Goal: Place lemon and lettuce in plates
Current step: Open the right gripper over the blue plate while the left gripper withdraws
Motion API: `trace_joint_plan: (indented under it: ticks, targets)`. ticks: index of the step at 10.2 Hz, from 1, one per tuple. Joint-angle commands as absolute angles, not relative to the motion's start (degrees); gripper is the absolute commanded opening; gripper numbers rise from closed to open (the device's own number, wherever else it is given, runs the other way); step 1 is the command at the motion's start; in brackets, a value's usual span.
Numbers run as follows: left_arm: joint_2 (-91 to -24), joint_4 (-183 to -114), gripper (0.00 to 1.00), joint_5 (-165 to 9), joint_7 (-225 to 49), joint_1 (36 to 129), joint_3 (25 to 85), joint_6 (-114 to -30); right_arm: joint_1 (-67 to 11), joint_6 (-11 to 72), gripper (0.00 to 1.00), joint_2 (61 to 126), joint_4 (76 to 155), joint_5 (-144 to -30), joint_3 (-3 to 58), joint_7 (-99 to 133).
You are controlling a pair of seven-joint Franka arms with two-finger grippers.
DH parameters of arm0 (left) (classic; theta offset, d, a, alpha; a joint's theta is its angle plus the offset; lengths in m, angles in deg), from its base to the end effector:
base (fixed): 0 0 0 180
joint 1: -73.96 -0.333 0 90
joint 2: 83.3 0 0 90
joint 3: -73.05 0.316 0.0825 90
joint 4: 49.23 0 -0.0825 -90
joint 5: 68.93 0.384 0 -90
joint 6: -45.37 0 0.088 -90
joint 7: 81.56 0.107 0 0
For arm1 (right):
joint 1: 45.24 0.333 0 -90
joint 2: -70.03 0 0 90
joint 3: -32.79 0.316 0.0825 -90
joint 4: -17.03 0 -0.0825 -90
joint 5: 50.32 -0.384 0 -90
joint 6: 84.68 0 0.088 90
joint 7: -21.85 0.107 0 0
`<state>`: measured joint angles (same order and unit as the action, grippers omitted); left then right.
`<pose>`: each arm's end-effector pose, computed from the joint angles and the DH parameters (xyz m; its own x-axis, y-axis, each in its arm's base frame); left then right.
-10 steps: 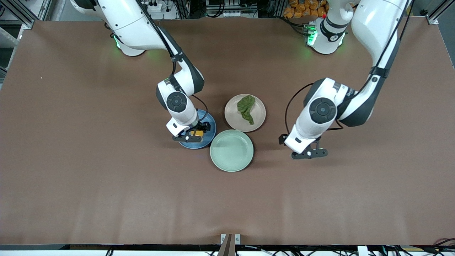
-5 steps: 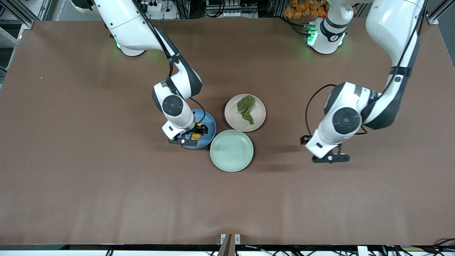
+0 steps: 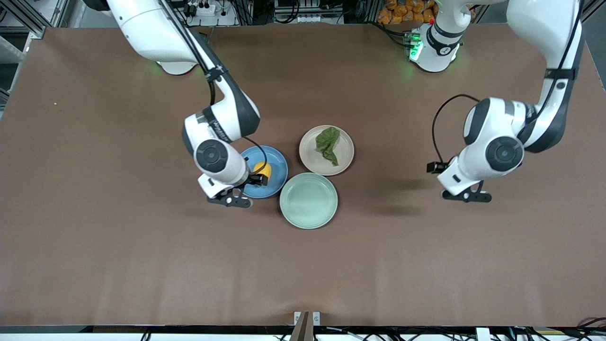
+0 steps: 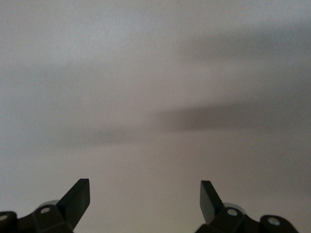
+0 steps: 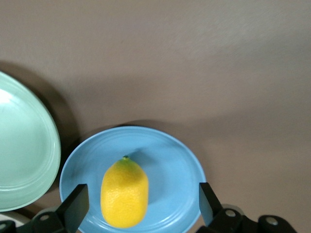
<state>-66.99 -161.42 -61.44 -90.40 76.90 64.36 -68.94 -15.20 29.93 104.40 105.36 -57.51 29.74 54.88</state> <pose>0.5695 -0.1063 0.3152 0.9678 -0.1017 -0.2303 -0.1267 -0.9872 -0.0966 0.6059 0.3229 0.2916 0.9746 -0.1569 -0.1595 -0.1568 -0.9875 0.0137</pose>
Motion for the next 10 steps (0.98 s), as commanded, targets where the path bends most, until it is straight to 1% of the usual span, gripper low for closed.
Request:
trace_joint_plan:
  ticks: [1, 4, 7, 9, 10]
  targets:
    - [-72.7, -167.9, 1.00, -65.0, -87.6, 77.0, 65.0, -68.9, -19.4, 24.1, 1.00, 104.2, 101.2, -58.4, 30.2, 48.3]
    - [-77.7, -169.1, 1.00, -65.7, -86.4, 77.2, 67.3, -68.8, -24.7, 19.7, 1.00, 102.5, 98.8, -56.7, 30.0, 38.1]
    - [-82.1, -165.4, 1.00, -67.7, -86.3, 77.6, 67.8, -71.5, -28.6, 16.9, 1.00, 99.6, 98.8, -52.8, 30.0, 33.0]
    - [-84.0, -162.0, 1.00, -66.8, -85.9, 78.1, 67.8, -71.5, -31.3, 14.9, 1.00, 97.5, 98.7, -50.9, 30.0, 28.6]
    - [-85.8, -161.6, 1.00, -66.3, -84.5, 78.1, 67.9, -70.9, -32.7, 13.7, 1.00, 96.4, 98.4, -50.9, 30.0, 26.2]
